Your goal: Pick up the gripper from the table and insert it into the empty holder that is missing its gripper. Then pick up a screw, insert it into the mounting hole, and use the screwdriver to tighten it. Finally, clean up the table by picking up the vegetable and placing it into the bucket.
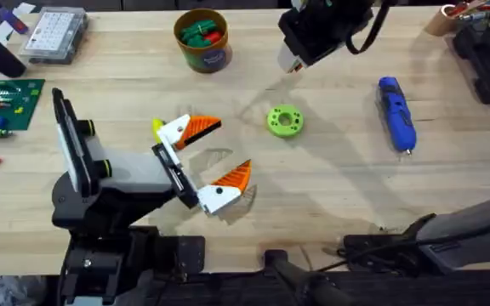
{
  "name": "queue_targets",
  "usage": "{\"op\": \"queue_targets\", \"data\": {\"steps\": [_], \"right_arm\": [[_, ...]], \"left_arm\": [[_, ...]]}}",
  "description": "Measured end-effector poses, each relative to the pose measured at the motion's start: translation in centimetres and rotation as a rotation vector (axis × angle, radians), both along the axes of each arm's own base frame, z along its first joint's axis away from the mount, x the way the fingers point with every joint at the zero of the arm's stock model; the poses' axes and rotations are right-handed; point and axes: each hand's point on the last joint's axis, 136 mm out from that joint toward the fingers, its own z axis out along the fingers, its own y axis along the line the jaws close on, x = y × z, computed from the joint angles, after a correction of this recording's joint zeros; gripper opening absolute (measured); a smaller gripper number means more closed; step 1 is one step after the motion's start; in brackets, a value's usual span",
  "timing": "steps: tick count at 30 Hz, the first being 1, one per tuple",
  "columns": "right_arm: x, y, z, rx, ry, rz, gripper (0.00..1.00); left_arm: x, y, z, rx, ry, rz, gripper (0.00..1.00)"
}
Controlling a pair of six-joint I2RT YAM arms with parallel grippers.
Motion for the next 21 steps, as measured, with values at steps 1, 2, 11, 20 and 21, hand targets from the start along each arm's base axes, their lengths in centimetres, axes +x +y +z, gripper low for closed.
{"op": "queue_targets", "data": {"steps": [1, 2, 11, 20, 21], "right_arm": [[0.0, 0.0, 0.0, 0.000, 0.000, 0.000, 0.008], [0.0, 0.0, 0.0, 0.000, 0.000, 0.000, 0.008], [-0.4, 0.3, 0.0, 0.009, 0.014, 0.010, 0.003], [-2.0, -0.3, -0.4, -0.025, 0.074, 0.019, 0.003], [-2.1, -0.4, -0.5, -0.027, 0.077, 0.019, 0.003]], "left_arm": [[0.0, 0.0, 0.0, 0.000, 0.000, 0.000, 0.991], [0.0, 0.0, 0.0, 0.000, 0.000, 0.000, 0.991], [0.0, 0.0, 0.0, 0.000, 0.000, 0.000, 0.991], [0.0, 0.0, 0.0, 0.000, 0.000, 0.000, 0.991], [0.0, 0.0, 0.0, 0.000, 0.000, 0.000, 0.991]]}}
